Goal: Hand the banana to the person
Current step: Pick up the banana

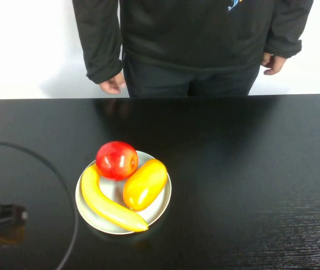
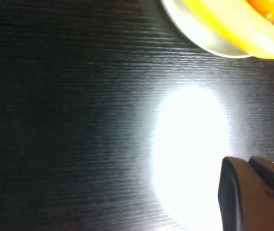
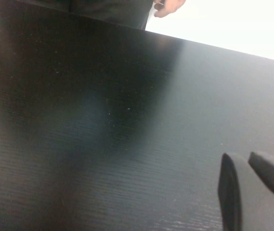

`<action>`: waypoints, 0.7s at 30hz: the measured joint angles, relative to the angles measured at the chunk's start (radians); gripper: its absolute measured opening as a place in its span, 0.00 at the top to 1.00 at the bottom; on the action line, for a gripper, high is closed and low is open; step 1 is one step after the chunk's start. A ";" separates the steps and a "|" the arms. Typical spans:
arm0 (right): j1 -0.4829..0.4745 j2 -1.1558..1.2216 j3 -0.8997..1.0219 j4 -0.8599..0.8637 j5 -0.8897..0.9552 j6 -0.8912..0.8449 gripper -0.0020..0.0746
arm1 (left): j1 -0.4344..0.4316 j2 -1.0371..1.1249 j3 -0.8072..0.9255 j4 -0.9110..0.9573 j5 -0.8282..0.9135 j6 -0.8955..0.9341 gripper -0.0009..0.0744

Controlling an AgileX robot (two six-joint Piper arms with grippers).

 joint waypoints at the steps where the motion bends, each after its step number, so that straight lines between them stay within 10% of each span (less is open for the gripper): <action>1: 0.000 0.000 0.000 0.000 0.000 0.000 0.99 | -0.014 0.018 0.000 -0.007 -0.011 -0.007 0.99; 13: 0.000 0.000 0.000 0.000 0.000 0.000 0.99 | -0.396 0.297 -0.114 0.053 -0.087 -0.185 0.99; 21: 0.000 0.000 0.000 0.000 0.000 0.000 0.99 | -0.447 0.478 -0.273 0.098 -0.118 -0.235 0.93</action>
